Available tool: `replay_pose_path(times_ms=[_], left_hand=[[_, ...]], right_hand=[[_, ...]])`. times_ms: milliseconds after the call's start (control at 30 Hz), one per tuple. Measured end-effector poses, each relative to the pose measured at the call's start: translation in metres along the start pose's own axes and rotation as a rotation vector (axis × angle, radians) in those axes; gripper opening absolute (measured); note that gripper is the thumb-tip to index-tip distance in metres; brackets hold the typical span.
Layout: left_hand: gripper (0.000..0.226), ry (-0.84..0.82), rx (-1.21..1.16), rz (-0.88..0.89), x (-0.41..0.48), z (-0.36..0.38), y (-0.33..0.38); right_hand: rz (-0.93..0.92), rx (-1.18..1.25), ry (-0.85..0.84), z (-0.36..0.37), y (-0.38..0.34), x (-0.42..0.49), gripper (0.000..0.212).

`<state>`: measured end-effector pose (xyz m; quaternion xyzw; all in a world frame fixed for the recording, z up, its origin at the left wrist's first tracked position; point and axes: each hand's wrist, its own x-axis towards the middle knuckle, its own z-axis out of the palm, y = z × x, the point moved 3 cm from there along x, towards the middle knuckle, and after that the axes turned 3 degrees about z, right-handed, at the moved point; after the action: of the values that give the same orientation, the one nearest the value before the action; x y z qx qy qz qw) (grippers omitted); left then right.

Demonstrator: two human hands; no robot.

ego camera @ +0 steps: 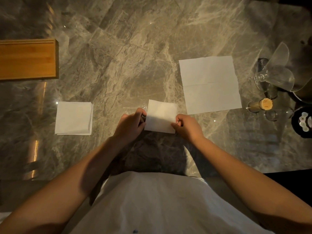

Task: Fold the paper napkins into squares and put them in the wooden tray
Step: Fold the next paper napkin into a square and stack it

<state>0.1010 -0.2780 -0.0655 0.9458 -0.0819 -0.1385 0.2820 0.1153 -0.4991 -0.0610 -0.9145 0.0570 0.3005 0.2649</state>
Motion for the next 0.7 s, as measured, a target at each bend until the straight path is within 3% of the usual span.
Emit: replay_pose_path(times_ms=[133, 300, 533, 700], left_hand=[[0.034, 0.061, -0.019, -0.022, 0.002, -0.002, 0.005], [0.051, 0.085, 0.222, 0.089, 0.0, -0.001, 0.009], [0.06, -0.048, 0.305, 0.102, 0.003, 0.005, 0.008], [0.062, -0.056, 0.331, 0.13, 0.005, 0.007, 0.01]], right_hand=[[0.024, 0.0, -0.009, -0.001, -0.001, 0.002, 0.018], [0.036, 0.041, -0.014, 0.001, 0.0, 0.001, 0.018], [0.029, -0.009, 0.084, -0.002, 0.0, -0.006, 0.043], [-0.342, -0.371, 0.312, 0.0, -0.022, -0.01, 0.066]])
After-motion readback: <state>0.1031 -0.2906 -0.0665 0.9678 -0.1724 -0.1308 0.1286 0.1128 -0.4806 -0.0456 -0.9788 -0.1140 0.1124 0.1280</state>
